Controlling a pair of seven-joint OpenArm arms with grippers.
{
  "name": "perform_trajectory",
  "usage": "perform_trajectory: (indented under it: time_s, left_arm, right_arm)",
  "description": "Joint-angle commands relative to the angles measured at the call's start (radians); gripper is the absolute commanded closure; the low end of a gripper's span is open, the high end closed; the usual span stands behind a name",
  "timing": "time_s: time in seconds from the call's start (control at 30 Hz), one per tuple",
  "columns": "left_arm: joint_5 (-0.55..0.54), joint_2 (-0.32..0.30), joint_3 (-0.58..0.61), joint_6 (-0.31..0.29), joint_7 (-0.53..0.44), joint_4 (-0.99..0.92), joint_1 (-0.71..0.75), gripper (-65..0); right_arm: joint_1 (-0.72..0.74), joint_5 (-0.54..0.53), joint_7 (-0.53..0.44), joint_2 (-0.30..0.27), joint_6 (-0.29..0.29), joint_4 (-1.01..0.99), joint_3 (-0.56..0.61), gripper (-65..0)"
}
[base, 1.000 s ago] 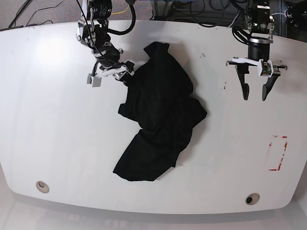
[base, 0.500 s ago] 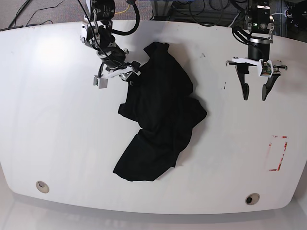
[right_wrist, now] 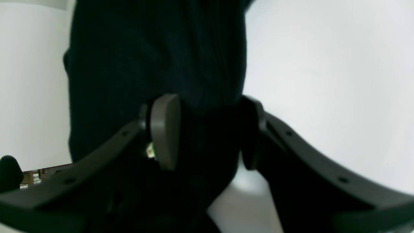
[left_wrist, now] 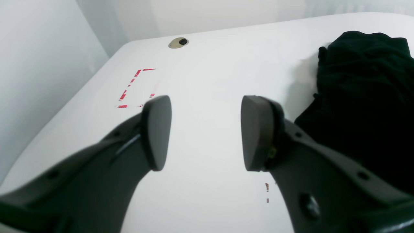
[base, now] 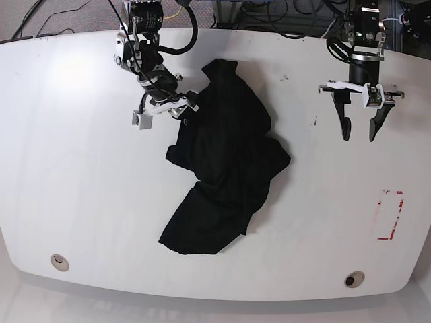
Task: Layout the t-shirt on the table in an organized manner, then fold the t-shirt properly
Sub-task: 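Lower the right gripper onto the shirt edge and pinch it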
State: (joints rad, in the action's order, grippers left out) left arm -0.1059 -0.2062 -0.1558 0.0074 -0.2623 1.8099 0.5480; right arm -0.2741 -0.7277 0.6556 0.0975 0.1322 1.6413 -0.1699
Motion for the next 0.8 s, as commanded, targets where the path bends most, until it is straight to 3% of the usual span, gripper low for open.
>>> perform_trajectory:
  time_s: [0.0,0.2,0.53,0.77]
  left_arm:
    - [-0.001,-0.009,-0.005,0.004,-0.030,0.017,0.001,-32.4]
    - [-0.001,-0.020,-0.006,0.004,-0.030,0.017,0.001,-32.4]
    - [-0.001,-0.029,-0.006,0.004,-0.030,0.015,0.001,-32.4]
    - [-0.001,-0.029,-0.006,0.004,-0.030,0.015,0.001,-32.1]
  right_arm:
    - [0.020,-0.011,-0.009,0.003,0.013,-0.016,0.002,-28.4]
    - [0.032,-0.011,-0.009,0.005,0.014,-0.052,0.002,-24.6]
    - [0.031,-0.011,-0.006,0.005,0.013,-0.051,0.005,0.0]
    - [0.006,-0.008,-0.006,0.003,0.007,0.009,0.005,0.0]
